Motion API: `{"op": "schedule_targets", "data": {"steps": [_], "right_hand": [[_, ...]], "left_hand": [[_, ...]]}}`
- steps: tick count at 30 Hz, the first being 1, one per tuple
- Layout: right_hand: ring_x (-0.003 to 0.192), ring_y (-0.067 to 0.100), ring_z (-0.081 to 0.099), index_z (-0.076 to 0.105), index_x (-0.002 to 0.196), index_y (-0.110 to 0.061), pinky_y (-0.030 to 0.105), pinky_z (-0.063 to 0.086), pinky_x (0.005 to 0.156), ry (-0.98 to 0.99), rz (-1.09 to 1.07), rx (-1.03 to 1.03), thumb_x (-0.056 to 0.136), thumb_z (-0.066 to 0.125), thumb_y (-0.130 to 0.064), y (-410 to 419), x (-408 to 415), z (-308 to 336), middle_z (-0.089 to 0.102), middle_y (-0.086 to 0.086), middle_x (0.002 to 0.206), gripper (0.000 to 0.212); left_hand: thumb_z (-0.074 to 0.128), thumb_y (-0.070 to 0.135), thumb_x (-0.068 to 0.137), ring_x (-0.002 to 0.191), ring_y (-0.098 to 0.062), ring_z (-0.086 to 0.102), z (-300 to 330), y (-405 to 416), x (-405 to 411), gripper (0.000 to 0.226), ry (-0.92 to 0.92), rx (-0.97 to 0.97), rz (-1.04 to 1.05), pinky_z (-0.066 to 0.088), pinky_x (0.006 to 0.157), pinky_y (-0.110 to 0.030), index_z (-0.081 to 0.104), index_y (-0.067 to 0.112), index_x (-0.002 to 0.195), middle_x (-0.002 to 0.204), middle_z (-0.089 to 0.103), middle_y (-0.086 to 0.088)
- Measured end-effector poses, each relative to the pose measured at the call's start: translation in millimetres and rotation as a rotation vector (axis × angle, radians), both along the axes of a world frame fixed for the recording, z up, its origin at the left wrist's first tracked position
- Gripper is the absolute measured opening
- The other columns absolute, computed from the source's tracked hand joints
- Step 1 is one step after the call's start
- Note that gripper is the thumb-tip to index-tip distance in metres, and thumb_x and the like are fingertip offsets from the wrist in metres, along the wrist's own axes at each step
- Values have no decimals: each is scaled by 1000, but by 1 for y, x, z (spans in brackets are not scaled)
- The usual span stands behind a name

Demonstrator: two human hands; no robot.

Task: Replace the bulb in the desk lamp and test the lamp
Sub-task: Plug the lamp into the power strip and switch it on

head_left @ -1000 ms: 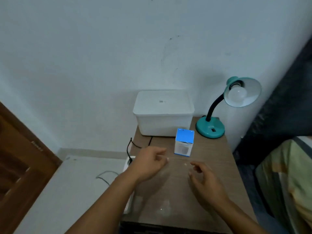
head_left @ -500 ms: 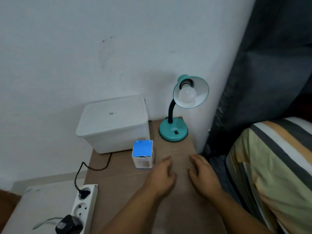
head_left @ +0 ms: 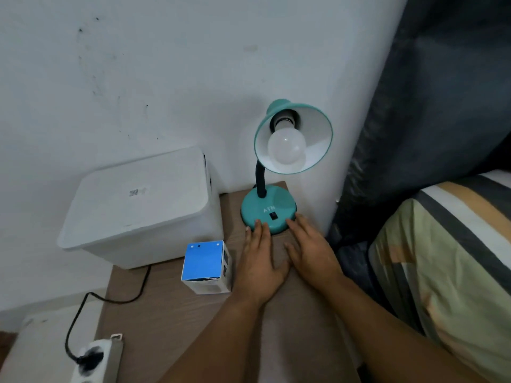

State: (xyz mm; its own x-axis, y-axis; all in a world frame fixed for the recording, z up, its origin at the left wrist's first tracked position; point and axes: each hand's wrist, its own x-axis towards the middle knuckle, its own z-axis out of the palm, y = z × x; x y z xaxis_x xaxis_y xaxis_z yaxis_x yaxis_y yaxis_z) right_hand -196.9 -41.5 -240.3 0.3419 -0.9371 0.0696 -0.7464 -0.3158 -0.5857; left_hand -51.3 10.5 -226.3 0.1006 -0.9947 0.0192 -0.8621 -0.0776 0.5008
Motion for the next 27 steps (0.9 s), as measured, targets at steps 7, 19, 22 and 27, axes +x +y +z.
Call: {"op": "schedule_targets", "data": {"steps": [7,19,22,27], "right_hand": [[149,21,15,29,151,-21,42,25,118,-29,83,-62,96,55,-27,-21,4,-1,18,3,162,61],[150,20,10,40,147,-27,30,24,110,-75,107,-76,98,53,-28,-33,10,-4,21,0,161,50],[149,22,13,44,145,-27,31,27,109,-88,106,-98,98,55,-27,-32,11,-5,25,2,160,48],[147,27,20,50,140,-27,32,28,108,-97,93,-124,96,58,-27,-33,11,-8,31,5,157,45]], "left_hand": [[48,69,83,151,-16,-7,-12,-7,7,104,-24,-40,15,7,122,-31,0,14,157,164,-8,3],[51,67,81,150,-13,-13,-11,-8,4,108,-74,2,9,8,121,-32,-8,18,157,163,-18,6],[50,68,80,150,-13,-15,-12,-8,4,109,-86,11,11,6,121,-32,-10,18,156,163,-20,6],[48,70,78,150,-16,-14,-14,-9,4,111,-100,24,2,9,122,-35,-9,16,156,163,-20,3]]}}
